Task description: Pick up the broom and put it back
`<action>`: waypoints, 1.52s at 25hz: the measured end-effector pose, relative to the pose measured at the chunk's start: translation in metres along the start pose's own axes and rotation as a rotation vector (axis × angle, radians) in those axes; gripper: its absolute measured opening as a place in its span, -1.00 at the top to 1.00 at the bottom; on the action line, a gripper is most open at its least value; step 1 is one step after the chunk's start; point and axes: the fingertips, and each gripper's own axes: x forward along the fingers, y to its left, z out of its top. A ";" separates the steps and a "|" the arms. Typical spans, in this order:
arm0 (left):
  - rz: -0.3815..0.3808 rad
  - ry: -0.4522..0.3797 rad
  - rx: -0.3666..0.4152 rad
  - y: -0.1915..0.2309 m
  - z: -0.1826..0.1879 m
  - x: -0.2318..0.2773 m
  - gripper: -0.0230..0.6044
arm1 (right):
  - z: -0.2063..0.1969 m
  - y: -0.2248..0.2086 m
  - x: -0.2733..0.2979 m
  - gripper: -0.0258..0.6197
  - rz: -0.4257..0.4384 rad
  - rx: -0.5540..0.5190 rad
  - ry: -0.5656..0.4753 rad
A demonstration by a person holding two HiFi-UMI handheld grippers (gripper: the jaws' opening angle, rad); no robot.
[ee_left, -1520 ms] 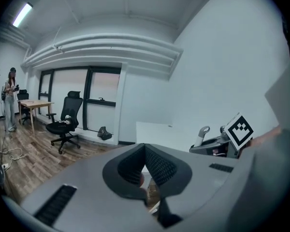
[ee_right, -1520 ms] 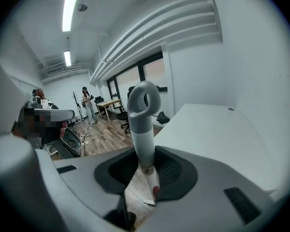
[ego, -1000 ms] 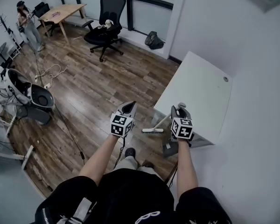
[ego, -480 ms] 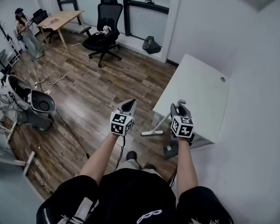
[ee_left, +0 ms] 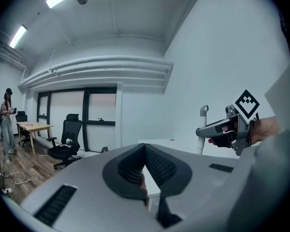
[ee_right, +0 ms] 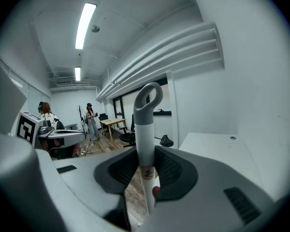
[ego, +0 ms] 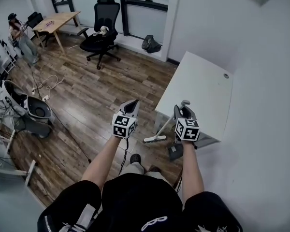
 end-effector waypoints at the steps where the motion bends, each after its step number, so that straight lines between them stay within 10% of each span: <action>1: -0.006 -0.002 0.001 -0.002 0.000 0.001 0.91 | 0.000 0.000 -0.003 0.57 -0.002 0.000 -0.004; 38: -0.648 0.038 0.099 -0.171 -0.084 -0.033 0.91 | -0.130 -0.040 -0.247 0.57 -0.595 0.162 -0.071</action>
